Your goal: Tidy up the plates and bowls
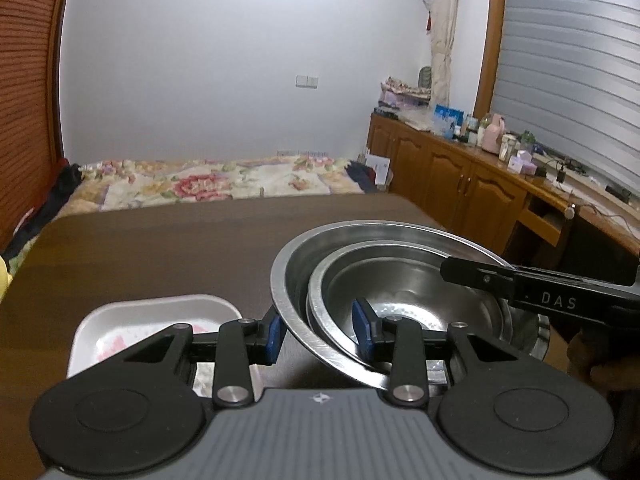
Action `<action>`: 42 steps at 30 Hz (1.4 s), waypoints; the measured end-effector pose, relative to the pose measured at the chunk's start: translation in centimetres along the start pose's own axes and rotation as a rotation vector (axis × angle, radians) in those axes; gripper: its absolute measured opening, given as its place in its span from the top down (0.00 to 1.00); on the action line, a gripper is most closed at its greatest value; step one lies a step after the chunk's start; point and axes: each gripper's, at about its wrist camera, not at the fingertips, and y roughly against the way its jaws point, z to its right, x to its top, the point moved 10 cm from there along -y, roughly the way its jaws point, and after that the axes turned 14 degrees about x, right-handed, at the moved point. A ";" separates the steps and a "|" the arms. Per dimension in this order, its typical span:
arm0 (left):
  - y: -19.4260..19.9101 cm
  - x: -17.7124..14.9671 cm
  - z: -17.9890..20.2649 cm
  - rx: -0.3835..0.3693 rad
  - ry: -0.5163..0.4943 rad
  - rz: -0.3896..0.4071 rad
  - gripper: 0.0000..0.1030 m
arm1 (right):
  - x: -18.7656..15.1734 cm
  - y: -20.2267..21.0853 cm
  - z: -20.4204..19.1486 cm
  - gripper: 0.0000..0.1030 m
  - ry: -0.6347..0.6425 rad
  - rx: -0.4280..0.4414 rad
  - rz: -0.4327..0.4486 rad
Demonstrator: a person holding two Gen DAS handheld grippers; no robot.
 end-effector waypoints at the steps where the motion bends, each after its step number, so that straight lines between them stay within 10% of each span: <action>1: 0.3 0.3 -0.1 0.001 0.000 0.008 0.63 | 0.5 0.1 -0.3 0.72 0.007 0.004 0.008; 21: 3.5 3.0 -3.4 0.057 0.015 0.063 0.63 | 3.9 -0.8 -4.0 0.72 0.089 0.067 0.053; 42: 2.8 -0.8 -12.2 0.172 0.104 -0.004 0.62 | 0.1 -7.0 -9.0 0.72 0.123 0.168 -0.083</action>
